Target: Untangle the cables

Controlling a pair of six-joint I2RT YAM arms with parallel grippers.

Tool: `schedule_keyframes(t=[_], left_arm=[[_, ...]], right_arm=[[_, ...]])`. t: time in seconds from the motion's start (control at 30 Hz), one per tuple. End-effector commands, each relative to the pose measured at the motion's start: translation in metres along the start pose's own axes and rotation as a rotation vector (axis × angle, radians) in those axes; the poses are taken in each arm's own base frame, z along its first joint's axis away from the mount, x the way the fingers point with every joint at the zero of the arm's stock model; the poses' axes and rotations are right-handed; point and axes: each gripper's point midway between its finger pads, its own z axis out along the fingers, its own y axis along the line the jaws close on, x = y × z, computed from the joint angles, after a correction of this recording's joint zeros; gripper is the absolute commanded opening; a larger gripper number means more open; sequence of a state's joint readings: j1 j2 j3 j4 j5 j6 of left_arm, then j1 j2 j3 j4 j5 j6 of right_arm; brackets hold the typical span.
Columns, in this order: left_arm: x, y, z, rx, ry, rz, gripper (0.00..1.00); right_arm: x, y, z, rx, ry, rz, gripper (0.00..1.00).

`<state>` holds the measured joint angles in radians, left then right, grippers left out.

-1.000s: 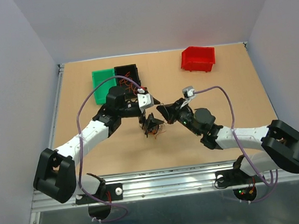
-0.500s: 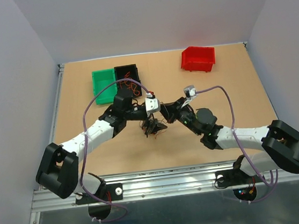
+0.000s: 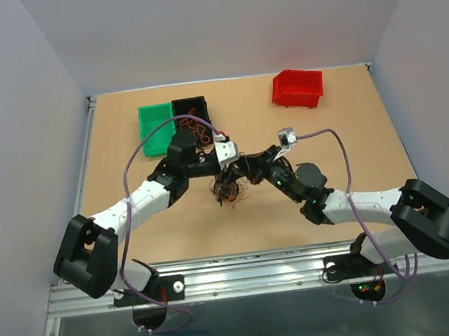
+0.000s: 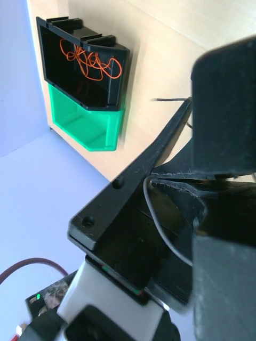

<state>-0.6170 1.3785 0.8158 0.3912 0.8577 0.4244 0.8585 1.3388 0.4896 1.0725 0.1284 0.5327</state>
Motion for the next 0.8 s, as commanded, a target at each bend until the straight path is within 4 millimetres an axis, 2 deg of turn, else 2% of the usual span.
schedule_keyframes(t=[0.0, 0.07, 0.1, 0.17, 0.3, 0.4, 0.43, 0.47, 0.53, 0.57, 0.6, 0.67, 0.73, 0.77], left_arm=[[-0.026, -0.004, -0.002, 0.011, -0.07, 0.041, 0.32], [-0.026, -0.003, -0.002, 0.004, -0.069, 0.039, 0.2], [-0.027, -0.003, -0.003, 0.002, -0.071, 0.037, 0.09], [-0.031, -0.001, -0.004, -0.011, -0.074, 0.035, 0.0], [-0.037, -0.004, -0.009, -0.013, -0.087, 0.042, 0.0], [-0.038, -0.003, -0.012, -0.028, -0.089, 0.054, 0.0], [-0.038, -0.001, -0.013, -0.04, -0.089, 0.054, 0.0], [-0.036, 0.004, -0.015, -0.063, -0.082, 0.044, 0.0], [-0.04, 0.01, -0.021, -0.091, -0.087, 0.038, 0.0], [-0.04, 0.02, -0.028, -0.13, -0.087, 0.015, 0.0], [-0.042, 0.025, -0.031, -0.146, -0.091, 0.003, 0.0], [-0.047, 0.045, -0.044, -0.219, -0.098, -0.041, 0.0], [-0.051, 0.062, -0.053, -0.288, -0.099, -0.065, 0.0], [-0.049, 0.076, -0.06, -0.366, -0.085, -0.082, 0.0]], right_arm=[[-0.026, 0.011, 0.005, -0.032, -0.111, 0.045, 0.01], [-0.026, 0.01, 0.005, -0.029, -0.114, 0.048, 0.01], [-0.026, 0.008, 0.004, -0.023, -0.116, 0.048, 0.01], [-0.027, 0.005, 0.004, -0.005, -0.128, 0.052, 0.01], [-0.027, -0.004, 0.001, 0.031, -0.142, 0.062, 0.01], [-0.028, -0.009, -0.002, 0.058, -0.154, 0.064, 0.12], [-0.029, -0.016, -0.006, 0.089, -0.166, 0.062, 0.22], [-0.03, -0.02, -0.008, 0.106, -0.173, 0.061, 0.24], [-0.032, -0.033, -0.018, 0.163, -0.196, 0.049, 0.34], [-0.033, -0.037, -0.022, 0.182, -0.203, 0.044, 0.35], [-0.034, -0.041, -0.026, 0.2, -0.213, 0.043, 0.39], [-0.036, -0.053, -0.038, 0.252, -0.235, 0.032, 0.55], [-0.041, -0.061, -0.047, 0.293, -0.259, 0.027, 0.65], [-0.04, -0.064, -0.054, 0.303, -0.261, 0.025, 0.69]])
